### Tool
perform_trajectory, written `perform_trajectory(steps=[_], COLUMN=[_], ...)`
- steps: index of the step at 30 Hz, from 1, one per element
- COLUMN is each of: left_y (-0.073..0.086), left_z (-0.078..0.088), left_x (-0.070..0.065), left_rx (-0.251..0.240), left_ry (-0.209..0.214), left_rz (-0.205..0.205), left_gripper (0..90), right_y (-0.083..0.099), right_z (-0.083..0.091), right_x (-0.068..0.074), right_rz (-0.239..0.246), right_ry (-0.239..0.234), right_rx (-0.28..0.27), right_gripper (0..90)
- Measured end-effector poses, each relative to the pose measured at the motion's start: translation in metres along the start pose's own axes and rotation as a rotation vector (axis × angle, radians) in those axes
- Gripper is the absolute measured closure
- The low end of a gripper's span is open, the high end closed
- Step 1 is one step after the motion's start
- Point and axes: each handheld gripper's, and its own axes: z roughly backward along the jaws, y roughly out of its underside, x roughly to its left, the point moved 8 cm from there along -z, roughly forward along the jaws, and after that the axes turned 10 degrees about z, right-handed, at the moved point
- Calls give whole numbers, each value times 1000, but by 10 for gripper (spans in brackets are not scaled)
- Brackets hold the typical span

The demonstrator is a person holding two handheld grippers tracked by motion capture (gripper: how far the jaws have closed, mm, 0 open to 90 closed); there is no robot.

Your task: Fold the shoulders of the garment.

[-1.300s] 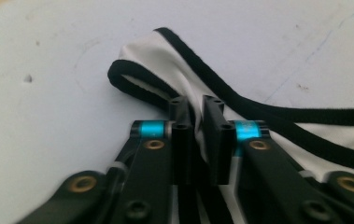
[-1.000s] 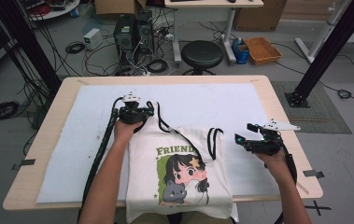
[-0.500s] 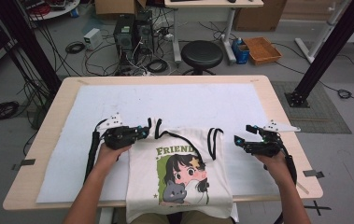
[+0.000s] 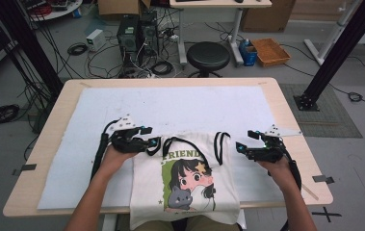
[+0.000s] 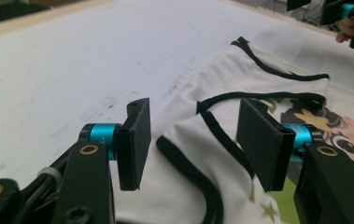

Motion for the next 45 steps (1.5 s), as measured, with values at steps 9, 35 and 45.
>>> perform_trajectory(steps=[9,35,45], left_y=[16,60,69], left_z=[-26,31,27], left_x=[-4,-74,-60], left_rx=[153,109,165], left_ry=[10,140,70], left_rz=[-109,-198,-199], left_gripper=[856,482,849], right_y=[2,4,20], right_z=[2,-30,-35], right_x=[-3,84,87], right_rz=[-6,300,331], right_ry=[1,-228,-249], right_rx=[3,161,255], right_gripper=[196,554,862])
